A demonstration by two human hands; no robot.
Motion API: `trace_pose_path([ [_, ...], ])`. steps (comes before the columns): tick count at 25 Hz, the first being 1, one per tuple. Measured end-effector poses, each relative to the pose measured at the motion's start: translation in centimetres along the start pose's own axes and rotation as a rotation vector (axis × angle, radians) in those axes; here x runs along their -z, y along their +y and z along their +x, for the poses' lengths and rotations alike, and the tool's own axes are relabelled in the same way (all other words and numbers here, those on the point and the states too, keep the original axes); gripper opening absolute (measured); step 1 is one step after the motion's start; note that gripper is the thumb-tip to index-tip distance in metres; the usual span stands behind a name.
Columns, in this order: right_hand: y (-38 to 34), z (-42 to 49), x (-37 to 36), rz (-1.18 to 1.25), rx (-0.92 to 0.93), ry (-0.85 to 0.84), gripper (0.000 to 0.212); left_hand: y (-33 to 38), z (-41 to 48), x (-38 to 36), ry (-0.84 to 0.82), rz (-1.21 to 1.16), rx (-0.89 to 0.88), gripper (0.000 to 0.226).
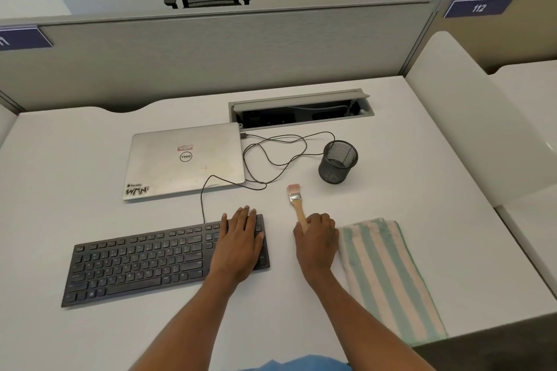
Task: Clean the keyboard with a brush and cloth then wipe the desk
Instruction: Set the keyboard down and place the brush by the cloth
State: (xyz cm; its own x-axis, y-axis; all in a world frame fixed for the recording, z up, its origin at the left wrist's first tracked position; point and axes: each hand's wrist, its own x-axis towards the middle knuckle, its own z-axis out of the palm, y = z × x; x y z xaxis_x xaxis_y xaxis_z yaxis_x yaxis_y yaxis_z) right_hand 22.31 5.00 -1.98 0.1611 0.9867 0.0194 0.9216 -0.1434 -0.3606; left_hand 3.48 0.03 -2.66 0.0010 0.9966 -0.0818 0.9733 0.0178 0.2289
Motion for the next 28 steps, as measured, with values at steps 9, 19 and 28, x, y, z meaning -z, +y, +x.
trace_pose_path([
  [9, 0.3, 0.6, 0.6, -0.009, -0.007, -0.029, 0.02, 0.6, 0.1, -0.8, 0.004, 0.03, -0.019, 0.066],
  [19, -0.5, 1.8, 3.5, 0.479, 0.055, 0.142, 0.009, 0.4, 0.5, -0.8, 0.003, 0.046, -0.038, 0.068],
  [28, -1.6, 5.7, 11.1, 0.633, 0.195, 0.398, 0.022, 3.7, 2.2, -0.9, -0.036, 0.038, -0.069, 0.08],
])
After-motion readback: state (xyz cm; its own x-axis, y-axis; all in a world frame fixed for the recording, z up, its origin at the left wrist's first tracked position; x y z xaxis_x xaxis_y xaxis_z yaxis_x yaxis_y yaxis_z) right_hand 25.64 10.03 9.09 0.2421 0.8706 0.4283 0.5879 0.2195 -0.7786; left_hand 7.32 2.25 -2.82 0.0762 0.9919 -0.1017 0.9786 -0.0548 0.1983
